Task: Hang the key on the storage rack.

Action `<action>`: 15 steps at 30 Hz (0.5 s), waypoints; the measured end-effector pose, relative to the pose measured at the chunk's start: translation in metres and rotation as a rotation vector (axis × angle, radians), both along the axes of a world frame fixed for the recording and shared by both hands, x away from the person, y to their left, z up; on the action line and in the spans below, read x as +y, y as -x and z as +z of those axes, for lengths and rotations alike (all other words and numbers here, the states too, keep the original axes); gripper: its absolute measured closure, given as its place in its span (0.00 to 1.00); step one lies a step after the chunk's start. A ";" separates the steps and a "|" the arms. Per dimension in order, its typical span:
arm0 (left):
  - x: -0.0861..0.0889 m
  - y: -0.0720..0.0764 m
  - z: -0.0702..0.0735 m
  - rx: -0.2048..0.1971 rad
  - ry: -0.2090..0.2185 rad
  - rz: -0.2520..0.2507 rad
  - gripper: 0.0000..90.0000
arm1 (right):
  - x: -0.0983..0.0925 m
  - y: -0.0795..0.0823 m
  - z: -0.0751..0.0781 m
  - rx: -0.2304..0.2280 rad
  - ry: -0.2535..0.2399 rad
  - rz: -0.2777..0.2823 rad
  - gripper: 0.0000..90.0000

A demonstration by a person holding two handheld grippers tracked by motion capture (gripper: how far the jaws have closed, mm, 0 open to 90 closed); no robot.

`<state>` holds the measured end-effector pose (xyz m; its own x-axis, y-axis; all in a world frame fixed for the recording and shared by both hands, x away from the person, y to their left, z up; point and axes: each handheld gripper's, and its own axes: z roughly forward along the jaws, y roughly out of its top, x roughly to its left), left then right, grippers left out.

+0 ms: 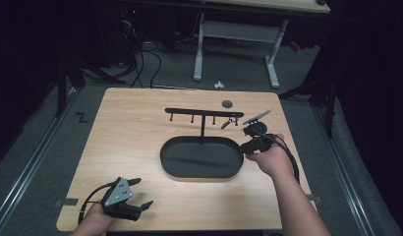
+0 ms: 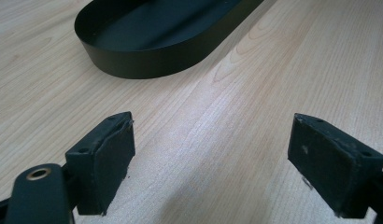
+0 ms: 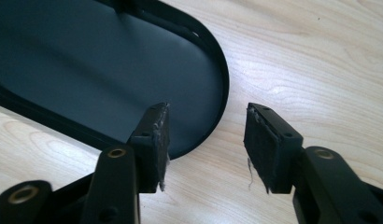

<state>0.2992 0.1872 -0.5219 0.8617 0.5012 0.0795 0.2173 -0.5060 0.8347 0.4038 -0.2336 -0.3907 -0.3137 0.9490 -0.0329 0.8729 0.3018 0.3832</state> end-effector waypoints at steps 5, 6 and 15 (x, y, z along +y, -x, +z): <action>0.000 0.000 0.000 0.001 -0.003 -0.002 0.17 | -0.003 0.009 -0.013 -0.031 -0.013 -0.003 0.53; 0.000 0.000 0.000 0.001 -0.005 -0.002 0.17 | -0.004 0.015 -0.020 -0.053 -0.021 -0.003 0.51; 0.000 0.000 0.000 0.002 -0.006 0.002 0.17 | -0.018 0.040 -0.049 -0.175 -0.013 -0.036 0.37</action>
<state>0.2993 0.1870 -0.5220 0.8606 0.5029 0.0803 0.2205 -0.5102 0.8313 0.3636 -0.2513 -0.4398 -0.2701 0.9602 -0.0718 0.8029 0.2658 0.5336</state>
